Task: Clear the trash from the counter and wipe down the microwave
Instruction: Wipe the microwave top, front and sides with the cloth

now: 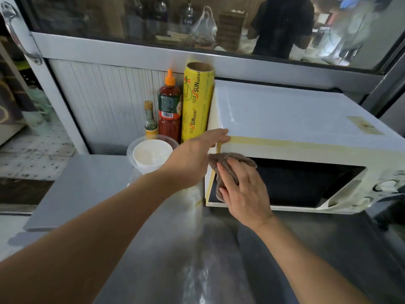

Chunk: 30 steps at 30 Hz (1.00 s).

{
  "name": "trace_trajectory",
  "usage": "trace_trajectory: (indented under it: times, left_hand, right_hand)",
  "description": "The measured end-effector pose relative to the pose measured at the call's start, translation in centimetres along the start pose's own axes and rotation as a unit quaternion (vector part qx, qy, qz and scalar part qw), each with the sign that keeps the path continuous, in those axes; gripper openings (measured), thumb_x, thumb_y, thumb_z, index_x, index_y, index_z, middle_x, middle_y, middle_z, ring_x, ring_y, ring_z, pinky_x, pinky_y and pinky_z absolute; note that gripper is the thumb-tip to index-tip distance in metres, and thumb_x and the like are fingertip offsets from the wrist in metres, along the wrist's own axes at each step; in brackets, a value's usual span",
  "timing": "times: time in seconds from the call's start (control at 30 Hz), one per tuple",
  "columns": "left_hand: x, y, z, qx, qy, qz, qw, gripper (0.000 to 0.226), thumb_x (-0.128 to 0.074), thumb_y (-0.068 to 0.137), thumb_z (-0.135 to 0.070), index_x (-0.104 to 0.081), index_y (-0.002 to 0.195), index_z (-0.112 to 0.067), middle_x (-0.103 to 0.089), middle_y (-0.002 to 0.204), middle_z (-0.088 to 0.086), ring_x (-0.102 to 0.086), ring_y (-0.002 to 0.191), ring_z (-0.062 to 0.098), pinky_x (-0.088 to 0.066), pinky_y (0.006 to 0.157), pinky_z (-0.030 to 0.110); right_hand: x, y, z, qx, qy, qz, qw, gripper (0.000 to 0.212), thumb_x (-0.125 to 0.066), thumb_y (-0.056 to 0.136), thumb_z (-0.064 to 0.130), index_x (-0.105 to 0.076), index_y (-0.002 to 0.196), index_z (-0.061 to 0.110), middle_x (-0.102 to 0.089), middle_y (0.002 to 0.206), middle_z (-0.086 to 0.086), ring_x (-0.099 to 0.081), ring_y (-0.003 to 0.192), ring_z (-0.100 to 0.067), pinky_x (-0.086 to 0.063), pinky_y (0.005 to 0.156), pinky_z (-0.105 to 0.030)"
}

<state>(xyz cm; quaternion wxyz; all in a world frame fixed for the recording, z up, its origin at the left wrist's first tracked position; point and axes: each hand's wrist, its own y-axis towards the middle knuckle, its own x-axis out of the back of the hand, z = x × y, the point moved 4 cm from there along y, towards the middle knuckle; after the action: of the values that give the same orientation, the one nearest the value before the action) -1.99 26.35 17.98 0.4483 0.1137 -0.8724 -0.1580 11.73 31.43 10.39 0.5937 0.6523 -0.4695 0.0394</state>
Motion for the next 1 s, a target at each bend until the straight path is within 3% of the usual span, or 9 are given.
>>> trace_trajectory:
  times: [0.13, 0.27, 0.37, 0.53, 0.67, 0.83, 1.0]
  left_hand:
    - [-0.6, -0.4, -0.4, 0.015, -0.008, -0.028, 0.999, 0.072, -0.040, 0.081, 0.016, -0.039, 0.142, -0.021, -0.046, 0.141, -0.011, -0.051, 0.120, 0.009, -0.041, 0.097, 0.018]
    - [-1.1, -0.7, -0.5, 0.006, -0.019, -0.048, 0.999, 0.075, -0.038, 0.078, 0.018, -0.039, 0.141, -0.022, -0.047, 0.138, -0.014, -0.056, 0.111, 0.009, -0.050, 0.091, 0.028]
    - [-1.6, -0.7, -0.1, -0.002, -0.020, -0.065, 0.998, 0.075, -0.036, 0.077, 0.019, -0.040, 0.140, -0.021, -0.041, 0.129, -0.025, -0.056, 0.108, 0.008, -0.049, 0.090, 0.025]
    - [-2.3, -0.9, 0.2, -0.004, -0.024, -0.085, 0.996, 0.074, -0.036, 0.075, 0.018, -0.040, 0.138, -0.020, -0.041, 0.129, -0.025, -0.055, 0.105, 0.006, -0.045, 0.088, 0.016]
    - [-2.6, -0.8, 0.1, 0.016, -0.011, -0.087, 0.996, 0.071, -0.038, 0.078, 0.016, -0.039, 0.138, -0.023, -0.042, 0.125, -0.027, -0.054, 0.102, 0.004, -0.039, 0.081, 0.004]
    - [-2.7, -0.9, -0.6, 0.037, -0.009, -0.109, 0.993, 0.059, -0.048, 0.086, 0.006, -0.040, 0.138, -0.022, -0.049, 0.134, -0.014, -0.052, 0.101, 0.005, -0.035, 0.082, 0.008]
    - [-3.5, -0.7, -1.1, 0.054, -0.017, -0.154, 0.986, 0.049, -0.052, 0.092, -0.008, -0.039, 0.136, -0.026, -0.050, 0.123, -0.019, -0.047, 0.096, 0.000, -0.038, 0.085, 0.018]
  right_hand:
    - [-1.2, -1.2, 0.0, -0.007, -0.003, -0.030, 1.000, 0.042, -0.039, 0.093, 0.009, -0.042, 0.134, 0.010, -0.035, 0.132, -0.011, -0.040, 0.114, -0.028, -0.032, 0.105, -0.040]
    - [-3.7, -5.0, 0.7, 0.063, -0.022, 0.030, 0.997, 0.053, -0.043, 0.086, 0.006, -0.038, 0.138, 0.013, -0.036, 0.136, -0.007, -0.041, 0.115, -0.027, -0.043, 0.100, -0.041]
    - [-5.4, -7.4, 1.2, 0.093, -0.040, 0.084, 0.991, 0.053, -0.036, 0.083, 0.008, -0.042, 0.136, 0.017, -0.037, 0.137, -0.002, -0.041, 0.117, -0.025, -0.046, 0.097, -0.040]
    - [-6.9, -9.9, 1.8, 0.168, -0.086, 0.168, 0.967, 0.055, -0.033, 0.081, 0.013, -0.045, 0.135, 0.017, -0.037, 0.139, -0.002, -0.037, 0.121, -0.025, -0.027, 0.107, -0.040]
    - [-4.2, -7.5, 0.1, 0.126, -0.058, 0.139, 0.980, 0.054, -0.035, 0.080, 0.009, -0.049, 0.132, 0.014, -0.039, 0.134, -0.004, -0.042, 0.110, -0.025, -0.048, 0.095, -0.039]
    - [0.7, -2.5, -3.7, 0.037, -0.063, 0.013, 0.997, 0.052, -0.040, 0.081, 0.005, -0.041, 0.132, 0.013, -0.037, 0.133, -0.008, -0.041, 0.112, -0.029, -0.034, 0.103, -0.043]
    - [-1.0, -5.2, -3.5, -0.008, -0.067, 0.014, 0.998, 0.058, -0.050, 0.077, 0.006, -0.042, 0.134, 0.012, -0.037, 0.134, -0.009, -0.040, 0.116, -0.030, -0.039, 0.102, -0.045]
